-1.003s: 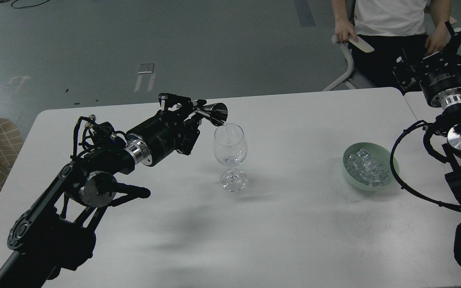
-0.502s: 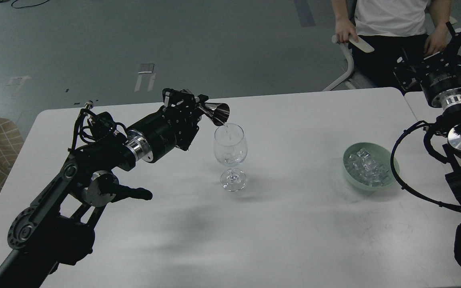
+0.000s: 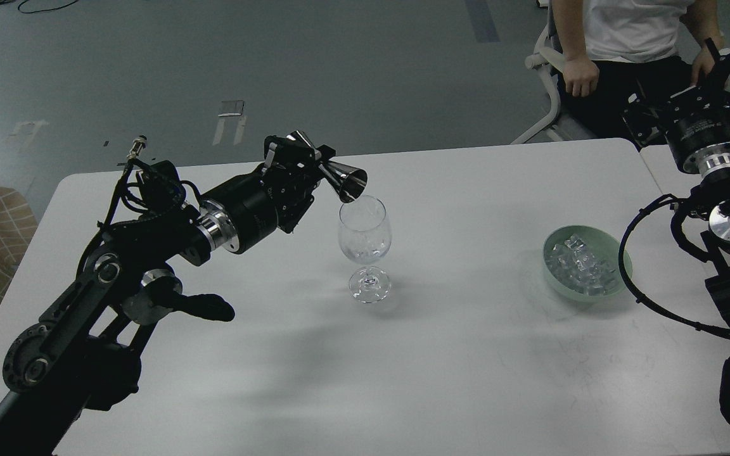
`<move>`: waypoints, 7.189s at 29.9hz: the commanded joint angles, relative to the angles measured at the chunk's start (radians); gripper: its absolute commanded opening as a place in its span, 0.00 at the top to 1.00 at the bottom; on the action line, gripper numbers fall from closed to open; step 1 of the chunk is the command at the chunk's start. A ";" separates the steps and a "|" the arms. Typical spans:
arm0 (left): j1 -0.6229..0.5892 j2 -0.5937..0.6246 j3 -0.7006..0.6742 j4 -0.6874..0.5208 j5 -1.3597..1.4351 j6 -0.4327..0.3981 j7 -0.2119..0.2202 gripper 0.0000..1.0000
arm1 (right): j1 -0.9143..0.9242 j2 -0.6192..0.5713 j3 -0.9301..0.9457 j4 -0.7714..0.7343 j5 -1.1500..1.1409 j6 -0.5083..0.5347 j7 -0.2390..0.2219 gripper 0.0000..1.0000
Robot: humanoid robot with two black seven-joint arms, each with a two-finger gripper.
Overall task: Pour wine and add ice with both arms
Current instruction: 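Rotate the jigger back upright and raise it above the glass, then carry the jigger back toward its starting spot with the left gripper, then lower the jigger onto the table with the left gripper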
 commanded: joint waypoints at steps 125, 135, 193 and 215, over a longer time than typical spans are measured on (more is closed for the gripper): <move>0.089 0.081 -0.416 0.013 -0.428 0.120 0.064 0.95 | -0.046 -0.041 0.011 0.005 0.000 0.004 0.001 0.00; 0.223 0.019 -0.591 0.176 -0.679 0.227 0.064 0.95 | -0.074 -0.043 0.008 0.015 0.000 0.003 -0.003 0.00; 0.300 -0.135 -0.698 0.584 -1.094 0.086 -0.147 0.96 | -0.146 -0.135 -0.066 0.068 -0.011 -0.015 -0.009 0.00; 0.284 -0.132 -0.683 0.641 -1.094 0.097 -0.149 0.93 | -0.140 -0.133 -0.066 0.069 -0.011 -0.015 -0.011 0.00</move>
